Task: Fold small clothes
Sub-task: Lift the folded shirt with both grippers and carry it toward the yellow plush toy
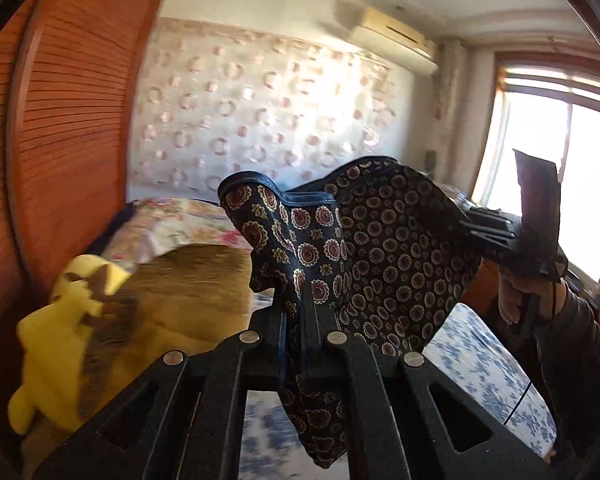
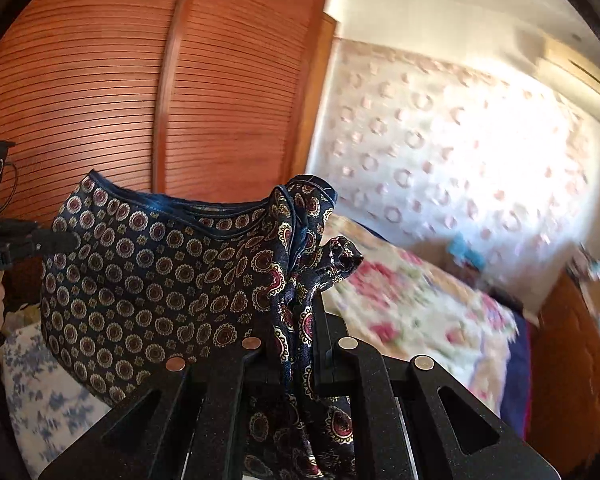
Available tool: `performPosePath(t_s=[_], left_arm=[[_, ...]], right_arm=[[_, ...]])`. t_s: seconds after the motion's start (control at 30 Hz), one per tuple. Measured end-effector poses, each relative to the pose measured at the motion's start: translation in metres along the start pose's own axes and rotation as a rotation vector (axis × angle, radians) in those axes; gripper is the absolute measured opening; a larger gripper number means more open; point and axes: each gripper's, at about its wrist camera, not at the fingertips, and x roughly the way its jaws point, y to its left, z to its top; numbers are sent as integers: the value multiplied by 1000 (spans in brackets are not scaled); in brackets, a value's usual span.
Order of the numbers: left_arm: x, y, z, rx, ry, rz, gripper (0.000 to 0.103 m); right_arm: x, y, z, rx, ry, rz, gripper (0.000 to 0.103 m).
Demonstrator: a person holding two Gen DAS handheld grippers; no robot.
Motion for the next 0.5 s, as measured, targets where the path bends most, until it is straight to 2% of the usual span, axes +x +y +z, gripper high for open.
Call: performPosePath(t_s=[0.2,0.27,0.4,0.5], left_arm=[[-12,47,-18,-85,-22,123,6],[-9,64,-29,-122,-7,159,6],[1,89,-49,-167,26,183,6],[5,95,-56,-173,32,196,6]], right_arm=[[66,35,36,-115,-14,113,8],[98,27,42,-128,19,166,8],[157,37,58,-183,52,202,8],[187,40,67,-212,73,213,8]])
